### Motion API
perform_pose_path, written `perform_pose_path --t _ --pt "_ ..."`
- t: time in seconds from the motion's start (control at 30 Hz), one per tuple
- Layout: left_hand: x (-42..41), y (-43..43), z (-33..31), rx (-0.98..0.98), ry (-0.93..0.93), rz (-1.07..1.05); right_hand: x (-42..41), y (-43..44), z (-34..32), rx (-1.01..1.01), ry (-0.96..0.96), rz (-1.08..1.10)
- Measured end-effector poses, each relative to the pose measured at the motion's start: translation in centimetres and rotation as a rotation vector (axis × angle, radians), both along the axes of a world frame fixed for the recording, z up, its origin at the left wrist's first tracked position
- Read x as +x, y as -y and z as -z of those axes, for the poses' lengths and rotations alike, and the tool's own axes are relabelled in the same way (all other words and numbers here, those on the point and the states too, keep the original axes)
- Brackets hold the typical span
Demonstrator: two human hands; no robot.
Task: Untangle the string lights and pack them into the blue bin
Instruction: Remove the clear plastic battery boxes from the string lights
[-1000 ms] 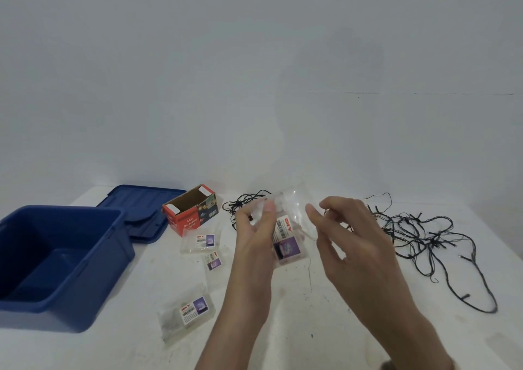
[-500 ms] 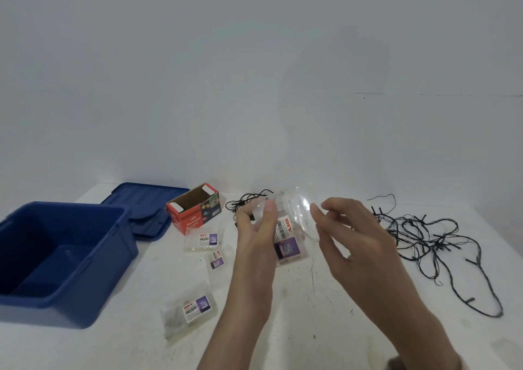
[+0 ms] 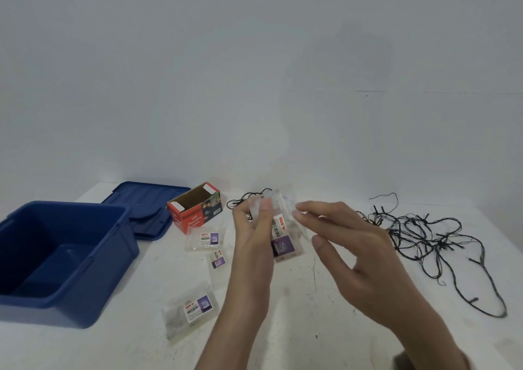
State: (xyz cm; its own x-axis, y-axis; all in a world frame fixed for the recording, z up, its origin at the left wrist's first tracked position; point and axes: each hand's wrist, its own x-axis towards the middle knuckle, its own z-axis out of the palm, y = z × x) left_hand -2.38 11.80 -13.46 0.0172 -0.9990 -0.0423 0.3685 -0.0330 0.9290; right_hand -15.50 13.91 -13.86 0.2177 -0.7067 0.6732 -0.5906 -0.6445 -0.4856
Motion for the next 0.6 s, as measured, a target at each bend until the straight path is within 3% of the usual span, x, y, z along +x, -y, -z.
perform_pose_path --t 0.17,0.27,0.33,0.47,0.6 --pt "0.0 0.2 0.0 0.043 -0.092 0.005 1.0 -0.7 0.4 0.214 0.303 -0.111" --pt "0.3 0.3 0.2 0.099 -0.218 0.096 2.0 -0.6 1.0 0.213 0.101 -0.037" --pt "0.8 0.4 0.4 0.126 -0.192 0.193 2.5 -0.1 1.5 0.199 0.037 0.023" --pt "2.6 1.0 1.9 0.004 0.031 0.24 1.8 0.9 1.7 0.295 0.215 0.012" --pt "5.5 1.7 2.4 -0.323 0.569 0.294 0.5 1.8 1.7 0.434 0.202 -0.162"
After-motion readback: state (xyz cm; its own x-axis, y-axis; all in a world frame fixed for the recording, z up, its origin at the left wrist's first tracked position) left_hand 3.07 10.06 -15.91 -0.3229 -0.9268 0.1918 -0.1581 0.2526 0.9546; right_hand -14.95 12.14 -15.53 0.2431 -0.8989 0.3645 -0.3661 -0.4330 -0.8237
